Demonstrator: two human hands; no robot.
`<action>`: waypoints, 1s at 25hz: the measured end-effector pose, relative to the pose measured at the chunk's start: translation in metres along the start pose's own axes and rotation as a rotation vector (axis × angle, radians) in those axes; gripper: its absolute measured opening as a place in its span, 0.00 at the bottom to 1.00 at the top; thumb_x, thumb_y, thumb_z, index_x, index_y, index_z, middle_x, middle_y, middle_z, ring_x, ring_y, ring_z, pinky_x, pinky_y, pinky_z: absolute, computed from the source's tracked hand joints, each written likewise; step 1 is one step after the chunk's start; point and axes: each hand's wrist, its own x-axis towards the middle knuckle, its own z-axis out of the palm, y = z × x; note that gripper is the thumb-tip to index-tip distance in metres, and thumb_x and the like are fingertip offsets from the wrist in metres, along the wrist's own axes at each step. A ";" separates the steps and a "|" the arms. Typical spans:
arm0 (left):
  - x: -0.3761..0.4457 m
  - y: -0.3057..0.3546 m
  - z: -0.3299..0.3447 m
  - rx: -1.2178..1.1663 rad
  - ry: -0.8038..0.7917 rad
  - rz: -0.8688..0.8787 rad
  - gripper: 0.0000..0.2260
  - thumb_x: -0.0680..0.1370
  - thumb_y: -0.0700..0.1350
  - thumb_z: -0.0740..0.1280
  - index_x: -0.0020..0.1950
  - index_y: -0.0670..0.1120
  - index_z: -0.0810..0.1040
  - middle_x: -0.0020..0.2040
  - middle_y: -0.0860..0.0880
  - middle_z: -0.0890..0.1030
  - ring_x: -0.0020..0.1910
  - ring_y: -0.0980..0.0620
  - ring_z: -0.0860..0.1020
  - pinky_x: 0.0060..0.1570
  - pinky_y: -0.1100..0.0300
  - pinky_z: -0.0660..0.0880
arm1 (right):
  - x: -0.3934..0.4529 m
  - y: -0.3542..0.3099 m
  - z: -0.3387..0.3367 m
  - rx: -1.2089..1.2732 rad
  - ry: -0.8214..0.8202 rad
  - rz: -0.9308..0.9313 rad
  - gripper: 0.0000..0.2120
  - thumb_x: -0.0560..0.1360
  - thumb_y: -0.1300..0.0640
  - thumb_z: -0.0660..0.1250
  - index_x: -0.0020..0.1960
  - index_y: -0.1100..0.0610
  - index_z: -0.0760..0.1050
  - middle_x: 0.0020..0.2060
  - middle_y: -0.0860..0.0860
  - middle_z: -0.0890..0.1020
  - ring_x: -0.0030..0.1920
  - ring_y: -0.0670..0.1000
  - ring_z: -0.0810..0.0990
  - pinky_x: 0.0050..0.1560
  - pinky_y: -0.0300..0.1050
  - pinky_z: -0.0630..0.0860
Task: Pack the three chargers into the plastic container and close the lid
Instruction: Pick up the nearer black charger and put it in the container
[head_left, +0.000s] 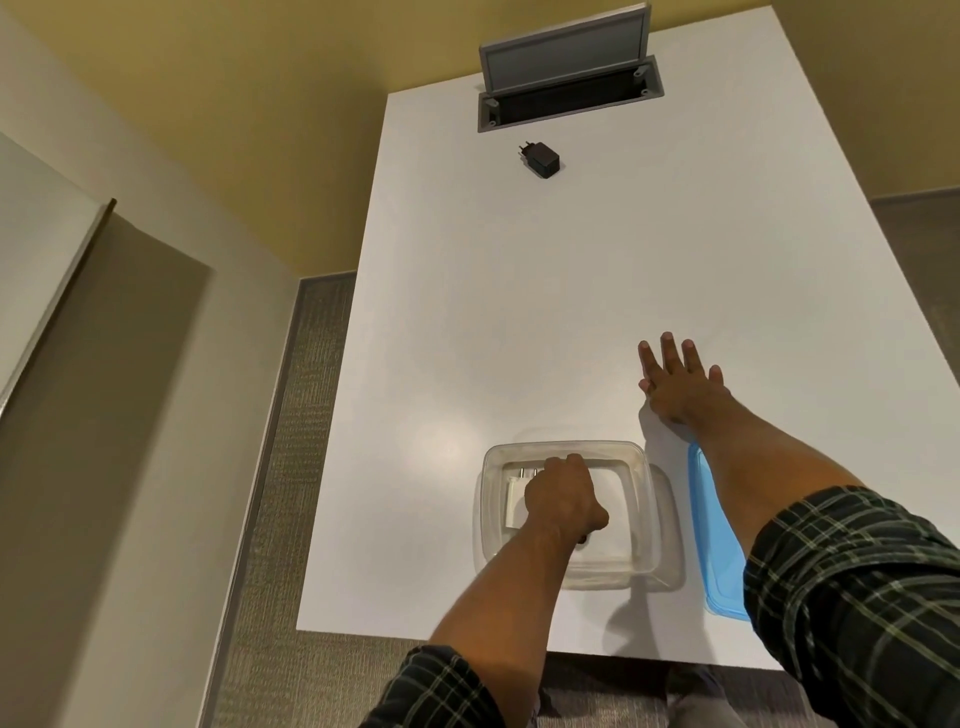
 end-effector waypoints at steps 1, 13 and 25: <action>0.000 0.000 -0.002 -0.002 -0.005 0.000 0.24 0.72 0.42 0.70 0.66 0.41 0.70 0.59 0.42 0.78 0.56 0.41 0.81 0.46 0.52 0.77 | 0.000 -0.001 0.000 0.000 0.004 0.000 0.28 0.86 0.48 0.43 0.82 0.42 0.33 0.81 0.48 0.33 0.82 0.56 0.34 0.80 0.66 0.45; 0.008 -0.009 -0.030 0.185 0.088 0.182 0.16 0.74 0.56 0.68 0.50 0.44 0.81 0.47 0.45 0.83 0.47 0.43 0.82 0.40 0.57 0.71 | 0.001 0.000 0.001 -0.013 0.031 -0.010 0.28 0.86 0.47 0.41 0.82 0.43 0.33 0.81 0.49 0.33 0.82 0.56 0.34 0.80 0.66 0.43; 0.051 -0.005 -0.077 0.022 0.474 0.341 0.12 0.80 0.52 0.60 0.53 0.46 0.78 0.50 0.48 0.81 0.46 0.44 0.81 0.42 0.54 0.74 | 0.023 0.001 0.009 -0.058 0.220 -0.049 0.30 0.86 0.46 0.43 0.83 0.51 0.37 0.82 0.54 0.37 0.82 0.61 0.38 0.81 0.62 0.42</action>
